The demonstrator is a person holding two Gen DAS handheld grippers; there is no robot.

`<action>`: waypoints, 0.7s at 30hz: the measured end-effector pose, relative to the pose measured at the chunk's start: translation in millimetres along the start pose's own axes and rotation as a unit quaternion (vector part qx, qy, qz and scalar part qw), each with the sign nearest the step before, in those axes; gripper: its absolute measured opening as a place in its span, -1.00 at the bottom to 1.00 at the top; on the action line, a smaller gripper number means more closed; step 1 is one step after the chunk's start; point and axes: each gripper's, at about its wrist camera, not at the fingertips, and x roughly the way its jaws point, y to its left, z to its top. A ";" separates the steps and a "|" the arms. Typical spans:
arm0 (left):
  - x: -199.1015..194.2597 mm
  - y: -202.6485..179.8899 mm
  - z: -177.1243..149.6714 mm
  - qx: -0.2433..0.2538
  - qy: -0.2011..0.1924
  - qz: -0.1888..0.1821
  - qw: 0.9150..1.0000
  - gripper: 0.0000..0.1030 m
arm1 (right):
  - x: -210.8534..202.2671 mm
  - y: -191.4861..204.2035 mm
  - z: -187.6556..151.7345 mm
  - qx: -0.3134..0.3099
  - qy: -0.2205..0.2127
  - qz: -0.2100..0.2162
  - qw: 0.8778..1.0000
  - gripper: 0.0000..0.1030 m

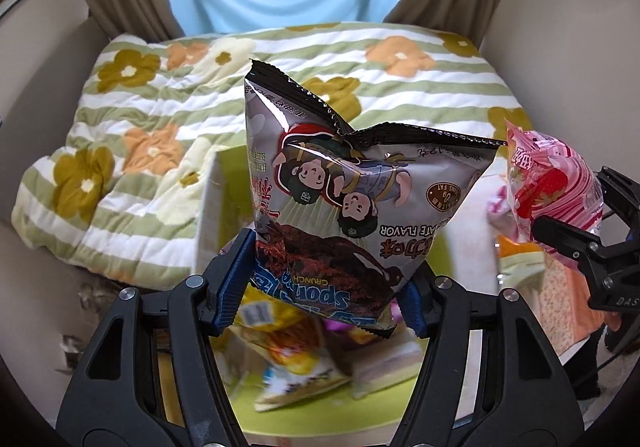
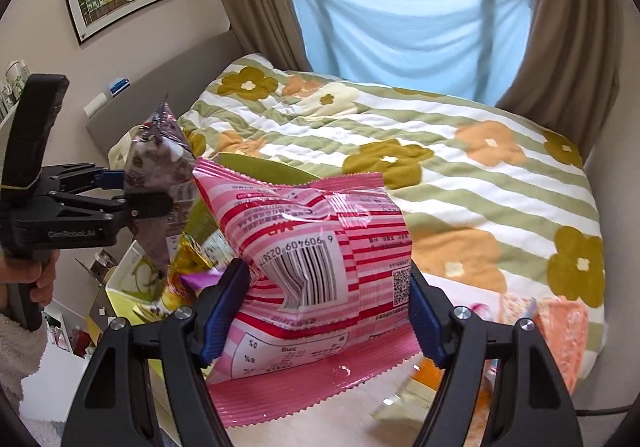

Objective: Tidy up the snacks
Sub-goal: 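Carry both bags into the cardboard box and open both tools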

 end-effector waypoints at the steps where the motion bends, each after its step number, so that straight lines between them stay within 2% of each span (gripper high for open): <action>1: 7.7 10.7 3.3 0.001 0.008 0.000 1.000 0.18 | 8.4 6.9 5.2 0.001 0.003 0.001 1.000 0.38; 8: 69.4 52.3 24.6 0.022 0.065 -0.030 0.997 0.18 | 64.1 38.3 35.6 0.034 0.024 -0.012 0.999 0.38; 11: 83.1 55.7 23.7 0.032 0.082 -0.054 0.995 0.32 | 77.6 42.5 40.0 0.052 0.030 -0.027 0.998 0.38; 13: 85.0 57.8 19.3 0.034 0.079 -0.061 0.994 0.96 | 82.9 44.5 41.3 0.061 0.033 -0.037 0.997 0.38; 17: 87.7 67.5 7.0 0.018 0.080 -0.093 0.992 0.99 | 91.2 48.3 42.5 0.076 0.041 -0.055 0.995 0.38; 21: 84.2 72.2 -2.8 0.006 0.077 -0.094 0.993 0.99 | 98.6 47.9 43.0 0.083 0.051 -0.060 0.993 0.38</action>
